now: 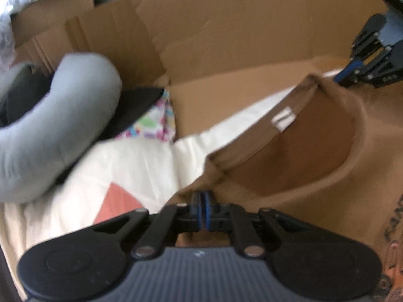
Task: Fold clothes
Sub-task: 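Grasp the collar edge with the left tool while the right tool grasps the collar, then lay the shirt flat by its collar and open both tools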
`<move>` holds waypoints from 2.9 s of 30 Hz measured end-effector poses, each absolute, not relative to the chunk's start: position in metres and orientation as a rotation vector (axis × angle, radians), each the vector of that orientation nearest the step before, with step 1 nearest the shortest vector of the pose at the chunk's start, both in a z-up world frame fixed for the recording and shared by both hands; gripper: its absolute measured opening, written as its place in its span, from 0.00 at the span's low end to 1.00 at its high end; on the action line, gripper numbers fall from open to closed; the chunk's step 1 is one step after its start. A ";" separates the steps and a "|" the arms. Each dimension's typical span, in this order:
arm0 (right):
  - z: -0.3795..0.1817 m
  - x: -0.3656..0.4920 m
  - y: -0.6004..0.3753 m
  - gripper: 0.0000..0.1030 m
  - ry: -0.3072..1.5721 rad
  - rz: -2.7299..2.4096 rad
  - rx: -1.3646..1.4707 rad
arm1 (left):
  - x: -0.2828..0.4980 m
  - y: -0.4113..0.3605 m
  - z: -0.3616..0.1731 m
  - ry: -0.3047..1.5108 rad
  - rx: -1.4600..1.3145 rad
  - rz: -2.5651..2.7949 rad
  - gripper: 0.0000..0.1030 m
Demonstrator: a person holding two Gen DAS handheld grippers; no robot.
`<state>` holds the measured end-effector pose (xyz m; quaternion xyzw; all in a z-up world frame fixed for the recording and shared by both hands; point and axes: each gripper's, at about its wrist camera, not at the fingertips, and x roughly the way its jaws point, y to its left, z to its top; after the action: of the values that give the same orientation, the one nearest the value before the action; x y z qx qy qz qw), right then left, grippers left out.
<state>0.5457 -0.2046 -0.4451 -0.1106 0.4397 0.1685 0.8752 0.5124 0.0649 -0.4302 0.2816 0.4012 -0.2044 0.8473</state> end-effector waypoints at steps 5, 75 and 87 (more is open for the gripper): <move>-0.439 0.545 -0.198 0.08 0.915 0.328 -0.255 | 0.511 0.058 -0.423 0.848 0.565 -0.425 0.06; -0.412 0.562 -0.221 0.01 1.018 0.222 0.389 | 0.538 0.075 -0.394 1.089 -0.154 -0.202 0.03; -0.381 0.531 -0.248 0.12 0.938 0.243 0.367 | 0.494 0.071 -0.376 0.990 -0.119 -0.287 0.16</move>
<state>0.5312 -0.2478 -0.3813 0.1755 0.4481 0.1162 0.8688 0.4939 0.0705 -0.3760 -0.0571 0.4731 -0.1371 0.8684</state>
